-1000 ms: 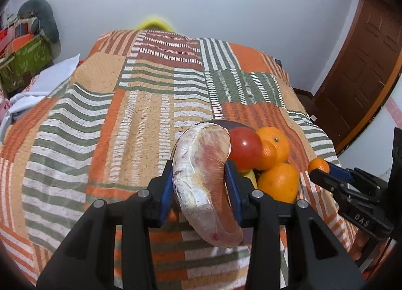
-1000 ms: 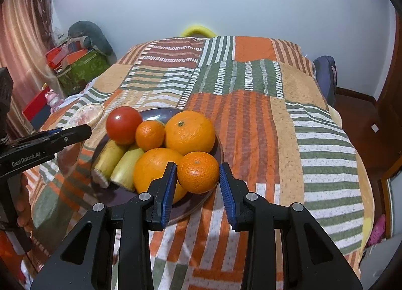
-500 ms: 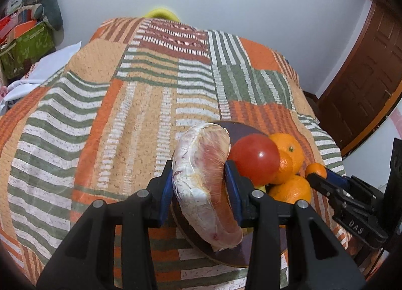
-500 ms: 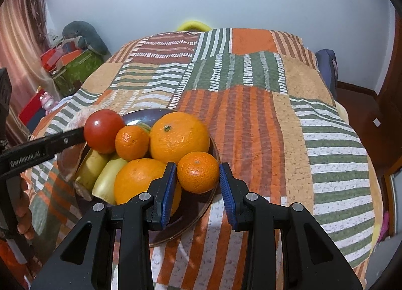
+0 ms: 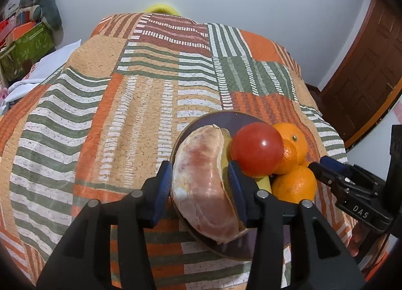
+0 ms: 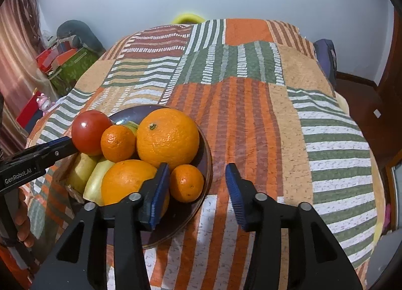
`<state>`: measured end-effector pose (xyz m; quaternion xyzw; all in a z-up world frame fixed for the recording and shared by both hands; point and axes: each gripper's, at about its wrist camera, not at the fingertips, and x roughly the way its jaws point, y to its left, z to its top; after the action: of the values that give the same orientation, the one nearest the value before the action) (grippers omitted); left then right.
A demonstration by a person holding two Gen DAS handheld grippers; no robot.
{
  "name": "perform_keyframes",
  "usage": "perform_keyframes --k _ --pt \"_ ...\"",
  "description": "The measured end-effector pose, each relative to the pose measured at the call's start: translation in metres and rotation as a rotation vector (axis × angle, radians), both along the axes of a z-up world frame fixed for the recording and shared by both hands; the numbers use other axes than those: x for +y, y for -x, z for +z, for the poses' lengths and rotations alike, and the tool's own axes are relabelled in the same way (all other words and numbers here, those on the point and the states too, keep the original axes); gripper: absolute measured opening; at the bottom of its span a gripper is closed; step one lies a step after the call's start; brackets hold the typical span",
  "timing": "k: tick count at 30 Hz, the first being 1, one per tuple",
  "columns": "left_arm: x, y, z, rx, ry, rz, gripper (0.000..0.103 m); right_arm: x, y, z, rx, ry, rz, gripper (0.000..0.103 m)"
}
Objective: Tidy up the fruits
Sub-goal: 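Open both tools to release the package and tangerine and withdraw, then grasp a dark red date with the left tool while the right tool grasps the other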
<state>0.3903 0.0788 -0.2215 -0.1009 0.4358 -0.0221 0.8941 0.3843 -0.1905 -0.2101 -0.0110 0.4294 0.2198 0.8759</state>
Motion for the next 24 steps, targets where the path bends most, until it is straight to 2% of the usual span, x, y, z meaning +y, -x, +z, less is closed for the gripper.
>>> perform_keyframes --k 3,10,16,20,24 --pt "-0.003 0.007 0.006 -0.008 -0.010 -0.017 0.049 -0.001 0.005 0.005 -0.011 0.003 0.006 0.045" --pt "-0.010 0.036 0.036 -0.055 -0.037 -0.038 0.050 -0.003 0.031 0.033 -0.073 0.006 0.017 0.045" --pt "-0.011 0.072 0.071 -0.123 -0.062 -0.033 0.055 -0.002 0.059 0.063 -0.136 -0.007 0.034 0.045" --pt "-0.014 0.097 0.092 -0.159 -0.088 -0.044 0.056 -0.001 0.077 0.077 -0.169 -0.009 0.044 0.045" --pt "-0.017 0.123 0.106 -0.194 -0.117 -0.058 0.060 0.004 0.095 0.086 -0.190 -0.011 0.059 0.047"
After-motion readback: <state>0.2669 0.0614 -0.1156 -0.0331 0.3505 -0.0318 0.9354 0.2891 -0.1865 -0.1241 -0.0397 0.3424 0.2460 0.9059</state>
